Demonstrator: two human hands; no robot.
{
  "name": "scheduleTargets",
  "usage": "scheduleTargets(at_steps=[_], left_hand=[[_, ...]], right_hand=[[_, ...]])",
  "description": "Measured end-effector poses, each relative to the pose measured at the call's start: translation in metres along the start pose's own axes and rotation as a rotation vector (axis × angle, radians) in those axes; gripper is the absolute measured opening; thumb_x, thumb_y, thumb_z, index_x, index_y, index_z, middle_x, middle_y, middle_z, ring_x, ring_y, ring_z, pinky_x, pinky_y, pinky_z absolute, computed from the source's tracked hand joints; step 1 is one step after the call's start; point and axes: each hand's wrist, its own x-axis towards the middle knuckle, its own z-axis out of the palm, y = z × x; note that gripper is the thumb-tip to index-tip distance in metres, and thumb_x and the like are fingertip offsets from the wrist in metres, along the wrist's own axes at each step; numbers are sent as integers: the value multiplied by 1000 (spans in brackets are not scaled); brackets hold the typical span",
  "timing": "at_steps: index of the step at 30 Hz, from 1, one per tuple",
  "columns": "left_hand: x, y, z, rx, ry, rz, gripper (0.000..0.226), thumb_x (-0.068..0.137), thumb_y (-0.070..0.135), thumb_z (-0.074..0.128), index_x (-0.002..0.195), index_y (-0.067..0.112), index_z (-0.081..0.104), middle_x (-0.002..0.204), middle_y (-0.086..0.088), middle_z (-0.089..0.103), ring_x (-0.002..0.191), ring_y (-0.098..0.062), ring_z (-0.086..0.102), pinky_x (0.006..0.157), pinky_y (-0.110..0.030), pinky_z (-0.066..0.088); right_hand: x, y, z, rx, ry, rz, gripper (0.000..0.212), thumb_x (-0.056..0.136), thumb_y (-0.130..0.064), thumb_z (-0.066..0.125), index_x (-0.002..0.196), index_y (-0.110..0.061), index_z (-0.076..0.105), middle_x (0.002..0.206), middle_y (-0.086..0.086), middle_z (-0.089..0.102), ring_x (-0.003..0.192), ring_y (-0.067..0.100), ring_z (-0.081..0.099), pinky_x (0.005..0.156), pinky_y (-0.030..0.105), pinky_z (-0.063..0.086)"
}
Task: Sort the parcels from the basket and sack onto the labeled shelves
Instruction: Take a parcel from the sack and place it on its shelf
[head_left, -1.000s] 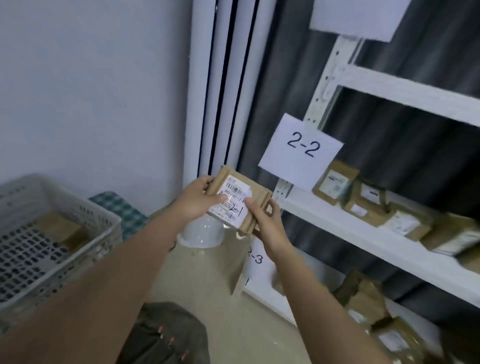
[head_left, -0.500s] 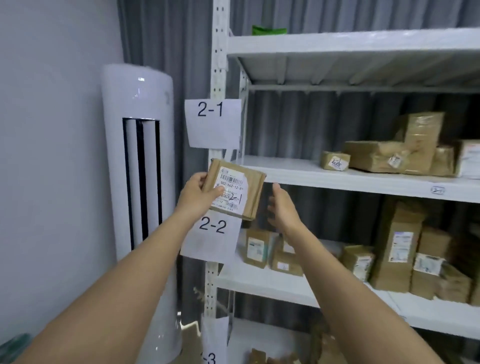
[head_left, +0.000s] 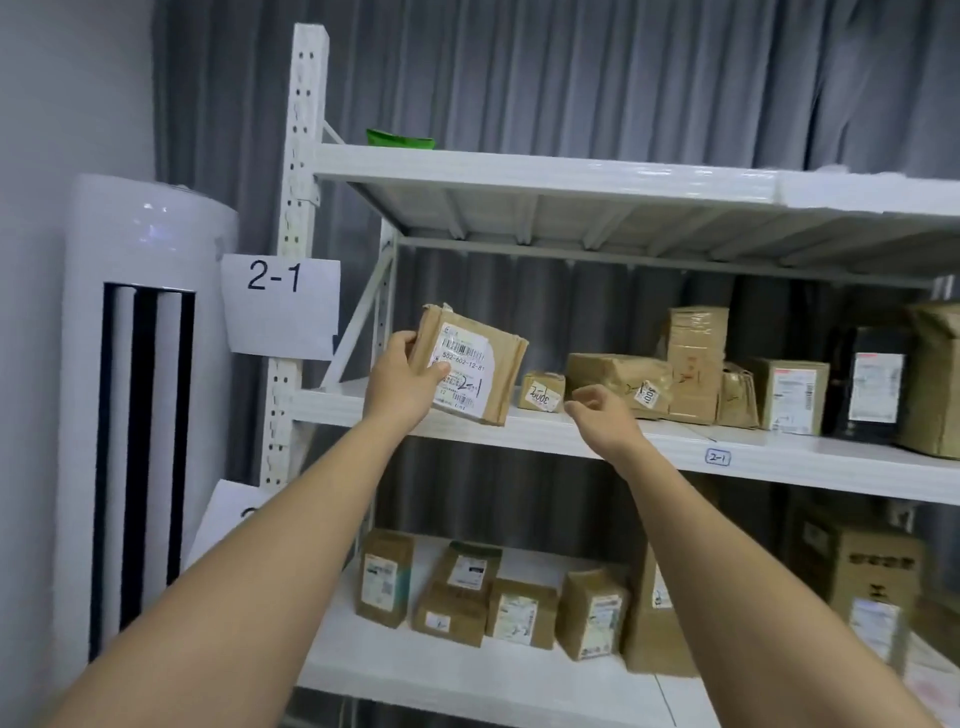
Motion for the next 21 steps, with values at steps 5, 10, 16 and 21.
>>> scheduleTargets(at_steps=[5,10,16,21], left_hand=[[29,-27,38,-23,8,-81,46,91,19,64,132,12,43,134,-6,54,120,-23,55,83,-25,43],[57,-59,71,-66,17,-108,46,94,19,61,135,12,41,136,-7,52,121,-23,54,83,-24,42],[102,-88,94,-105,0,-71,38,99,24,51,134,13,41,128,-5,56,97,-10,55,52,-11,42],[134,-107,111,-98,0,-15,36,99,25,50,133,14,41,120,-1,54,95,-10,55,58,-12,39]], right_hand=[[35,22,-4,-76,0,-49,40,98,-21,52,136,-9,51,135,9,56,121,25,53,96,32,42],[73,38,7,-133,-2,-100,38,96,-19,55,133,-9,52,133,10,57,120,26,54,102,38,45],[114,49,33,-117,29,-112,35,96,-20,54,131,-12,54,129,11,59,115,27,57,99,41,48],[147,50,48,-158,78,-177,38,95,-19,54,133,-15,53,135,10,55,118,26,55,100,41,47]])
